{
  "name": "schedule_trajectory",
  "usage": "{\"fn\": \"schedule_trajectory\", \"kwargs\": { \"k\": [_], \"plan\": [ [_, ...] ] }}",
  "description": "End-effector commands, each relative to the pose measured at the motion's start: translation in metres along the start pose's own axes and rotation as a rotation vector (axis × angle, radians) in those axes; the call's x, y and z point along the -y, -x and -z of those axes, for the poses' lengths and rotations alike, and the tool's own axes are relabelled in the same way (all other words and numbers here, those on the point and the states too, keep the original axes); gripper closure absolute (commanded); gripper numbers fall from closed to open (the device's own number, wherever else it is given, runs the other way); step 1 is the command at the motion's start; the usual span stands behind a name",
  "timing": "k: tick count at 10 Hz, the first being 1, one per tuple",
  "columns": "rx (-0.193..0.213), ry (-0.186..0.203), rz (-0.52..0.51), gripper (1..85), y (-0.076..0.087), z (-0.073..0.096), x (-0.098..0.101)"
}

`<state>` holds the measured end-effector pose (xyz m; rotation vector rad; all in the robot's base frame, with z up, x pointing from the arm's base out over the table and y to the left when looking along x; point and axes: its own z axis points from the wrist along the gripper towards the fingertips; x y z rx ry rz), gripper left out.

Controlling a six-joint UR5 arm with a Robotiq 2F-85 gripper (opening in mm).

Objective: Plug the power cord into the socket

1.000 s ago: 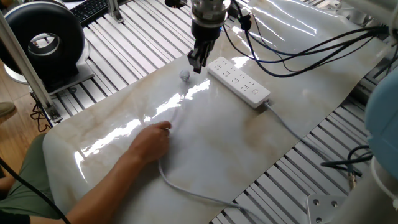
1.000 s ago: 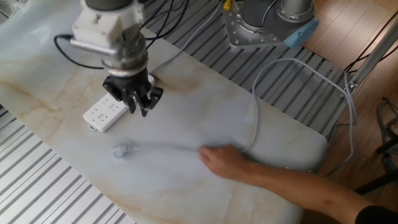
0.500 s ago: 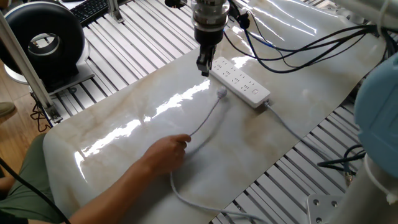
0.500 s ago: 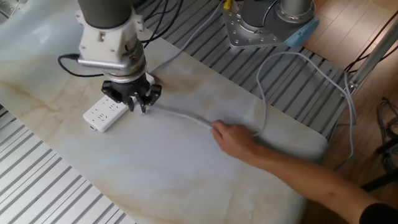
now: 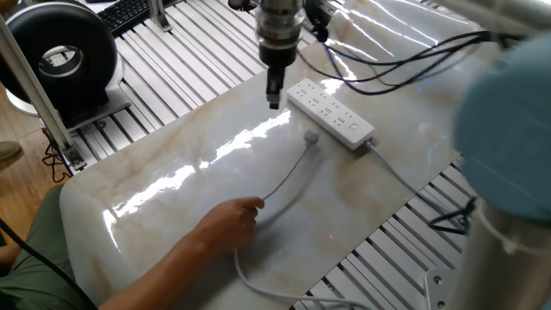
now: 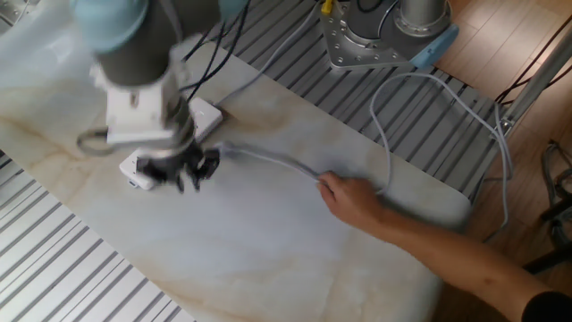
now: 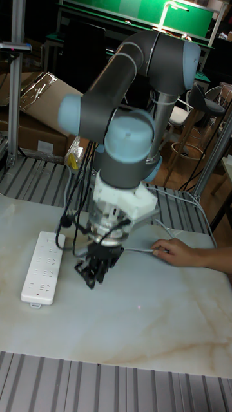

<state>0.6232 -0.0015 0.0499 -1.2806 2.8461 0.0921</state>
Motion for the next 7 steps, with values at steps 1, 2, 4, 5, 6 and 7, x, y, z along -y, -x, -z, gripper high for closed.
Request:
{"fn": "schedule_trajectory", "kwargs": {
  "k": [1, 2, 4, 5, 6, 7],
  "plan": [
    [0.038, 0.038, 0.187, 55.7, 0.016, -0.026, 0.006],
    [0.029, 0.053, 0.229, 56.0, 0.006, -0.019, -0.002],
    [0.007, 0.083, 0.268, 56.0, -0.008, -0.004, -0.020],
    [-0.005, 0.096, 0.283, 55.7, -0.015, 0.004, -0.032],
    [-0.015, 0.091, 0.296, 56.3, -0.020, 0.010, -0.037],
    [0.004, 0.083, 0.330, 64.7, -0.008, 0.004, -0.027]
  ]
}}
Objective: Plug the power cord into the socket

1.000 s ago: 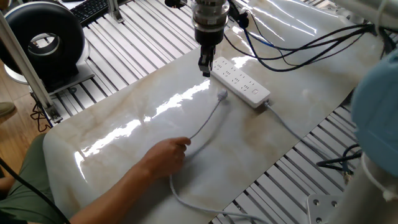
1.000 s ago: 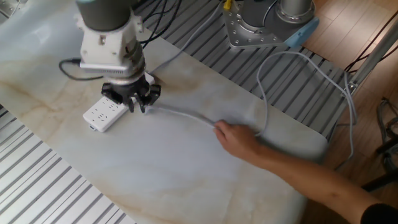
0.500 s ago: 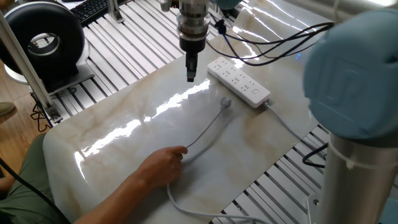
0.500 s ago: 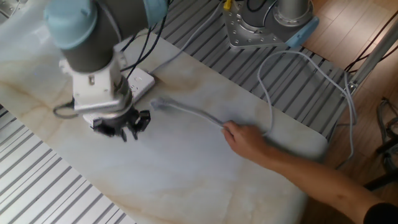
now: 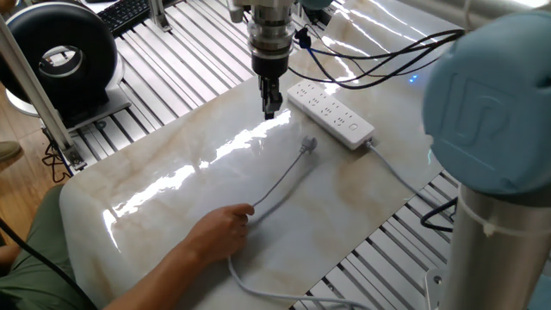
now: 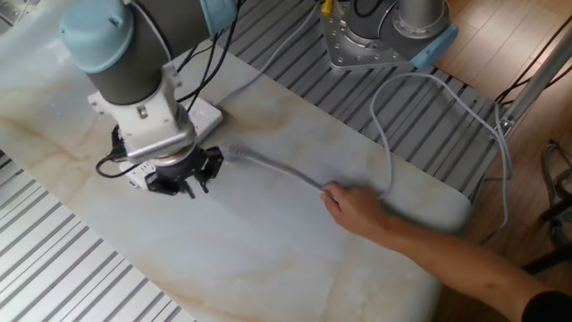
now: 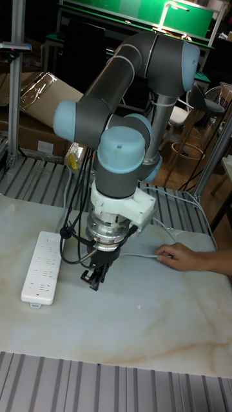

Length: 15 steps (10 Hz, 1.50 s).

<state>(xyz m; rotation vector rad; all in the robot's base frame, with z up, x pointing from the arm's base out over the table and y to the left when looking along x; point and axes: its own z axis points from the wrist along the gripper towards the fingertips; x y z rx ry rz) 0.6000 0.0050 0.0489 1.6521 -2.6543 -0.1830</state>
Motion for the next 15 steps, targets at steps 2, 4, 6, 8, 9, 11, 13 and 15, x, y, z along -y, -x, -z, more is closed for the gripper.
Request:
{"fn": "schedule_trajectory", "kwargs": {
  "k": [2, 4, 6, 8, 9, 11, 13, 15],
  "plan": [
    [0.079, 0.034, 0.137, 64.7, 0.025, 0.001, -0.002],
    [0.093, -0.005, 0.168, 64.3, 0.029, 0.001, 0.007],
    [0.089, 0.001, 0.228, 52.3, 0.028, 0.001, 0.005],
    [0.072, 0.000, 0.214, 52.3, 0.004, 0.004, -0.026],
    [0.070, 0.003, 0.226, 52.3, -0.008, 0.006, -0.037],
    [0.096, -0.006, 0.228, 50.7, -0.023, 0.004, -0.051],
    [0.058, 0.007, 0.206, 48.7, -0.048, -0.001, -0.064],
    [0.082, 0.012, 0.207, 54.7, -0.033, 0.001, -0.054]
  ]
}}
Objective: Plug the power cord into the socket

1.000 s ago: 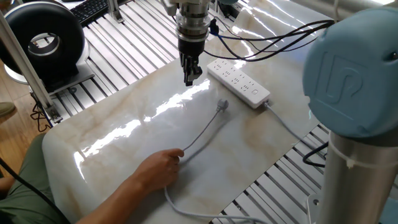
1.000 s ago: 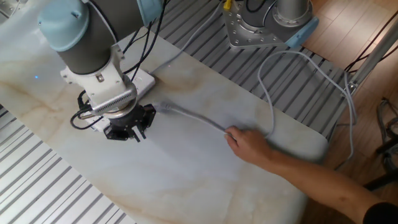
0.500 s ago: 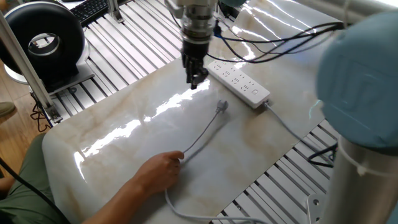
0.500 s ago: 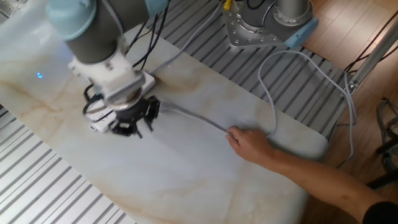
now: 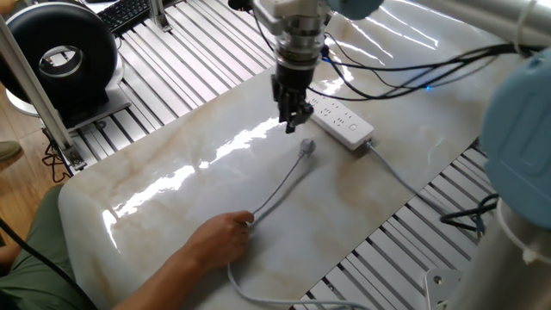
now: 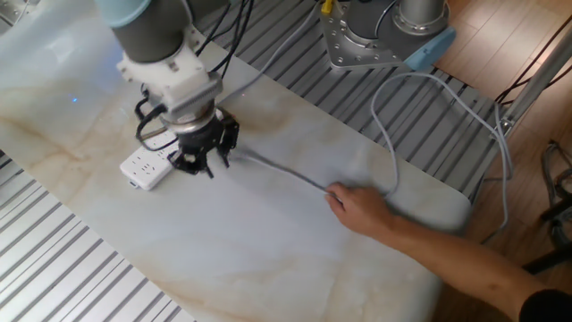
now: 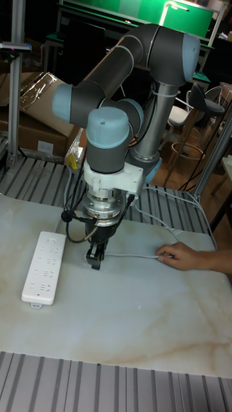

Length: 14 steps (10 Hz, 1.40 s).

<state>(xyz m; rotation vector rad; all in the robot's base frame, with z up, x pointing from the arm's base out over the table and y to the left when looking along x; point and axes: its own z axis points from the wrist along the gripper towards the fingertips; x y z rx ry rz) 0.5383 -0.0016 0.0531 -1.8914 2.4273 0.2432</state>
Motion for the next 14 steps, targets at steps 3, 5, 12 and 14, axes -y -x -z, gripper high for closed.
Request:
{"fn": "schedule_trajectory", "kwargs": {
  "k": [3, 5, 12, 14],
  "plan": [
    [0.028, 0.020, 0.048, 55.3, 0.013, 0.002, 0.013],
    [-0.021, -0.016, 0.070, 57.3, 0.001, 0.002, 0.023],
    [-0.022, -0.013, -0.124, 50.3, 0.012, -0.001, -0.067],
    [-0.044, -0.034, -0.151, 51.7, 0.022, -0.006, -0.064]
  ]
}}
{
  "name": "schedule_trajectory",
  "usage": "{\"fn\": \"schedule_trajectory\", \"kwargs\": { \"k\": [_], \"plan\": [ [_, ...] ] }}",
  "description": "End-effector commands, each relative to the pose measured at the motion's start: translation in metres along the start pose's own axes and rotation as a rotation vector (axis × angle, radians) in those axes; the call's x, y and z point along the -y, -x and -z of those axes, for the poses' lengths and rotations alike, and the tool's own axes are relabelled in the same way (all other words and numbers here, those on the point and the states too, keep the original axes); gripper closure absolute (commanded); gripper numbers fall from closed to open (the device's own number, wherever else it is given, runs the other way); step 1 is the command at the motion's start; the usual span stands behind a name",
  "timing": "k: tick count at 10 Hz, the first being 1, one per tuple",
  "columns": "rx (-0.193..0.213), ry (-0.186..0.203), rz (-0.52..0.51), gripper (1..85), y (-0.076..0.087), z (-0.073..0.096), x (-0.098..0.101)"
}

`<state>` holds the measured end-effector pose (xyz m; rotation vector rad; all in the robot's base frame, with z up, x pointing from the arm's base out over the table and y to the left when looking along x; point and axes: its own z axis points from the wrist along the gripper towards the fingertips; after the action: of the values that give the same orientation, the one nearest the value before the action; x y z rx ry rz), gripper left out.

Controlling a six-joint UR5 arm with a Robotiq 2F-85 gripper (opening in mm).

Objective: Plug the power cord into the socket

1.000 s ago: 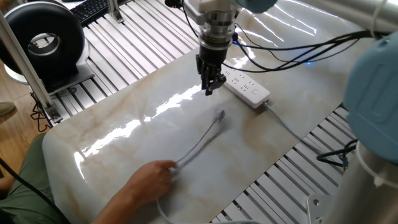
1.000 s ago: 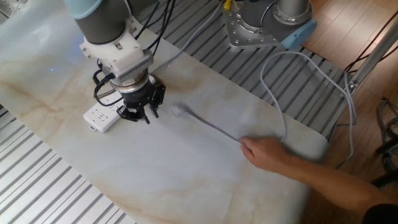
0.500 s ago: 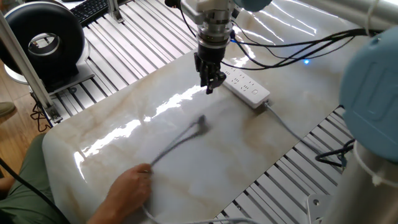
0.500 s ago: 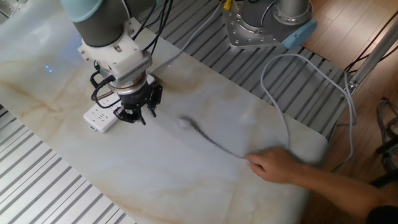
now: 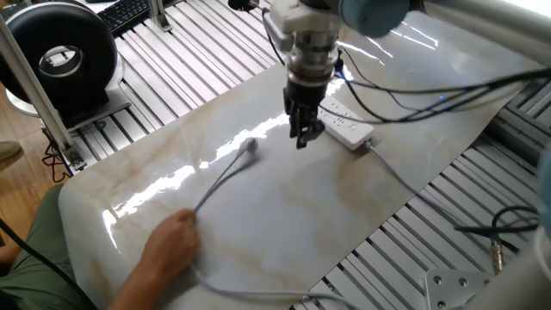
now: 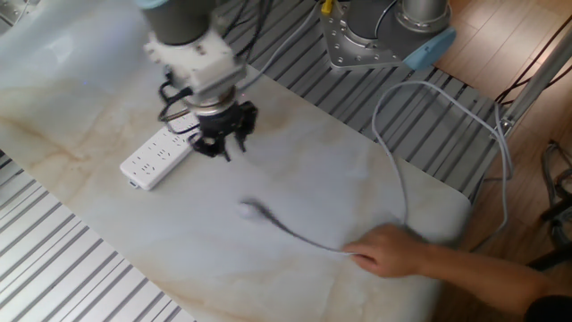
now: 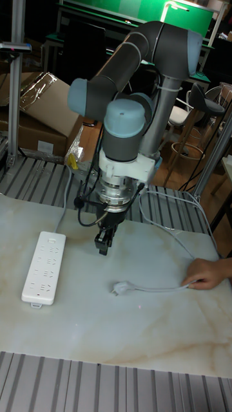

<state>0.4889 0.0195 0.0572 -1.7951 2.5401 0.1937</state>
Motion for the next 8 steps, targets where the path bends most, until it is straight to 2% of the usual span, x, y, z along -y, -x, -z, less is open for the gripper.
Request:
{"fn": "schedule_trajectory", "kwargs": {
  "k": [1, 2, 4, 5, 6, 8],
  "plan": [
    [-0.026, -0.043, -0.042, 58.0, 0.007, -0.002, -0.005],
    [-0.033, -0.038, 0.026, 57.7, 0.006, -0.002, -0.006],
    [-0.020, -0.027, 0.162, 55.3, 0.009, -0.003, -0.009],
    [-0.022, -0.048, 0.203, 56.7, 0.010, -0.002, -0.003],
    [-0.012, -0.082, 0.199, 58.7, 0.013, -0.002, 0.005],
    [0.030, -0.060, 0.182, 57.3, 0.023, -0.002, -0.001]
  ]
}}
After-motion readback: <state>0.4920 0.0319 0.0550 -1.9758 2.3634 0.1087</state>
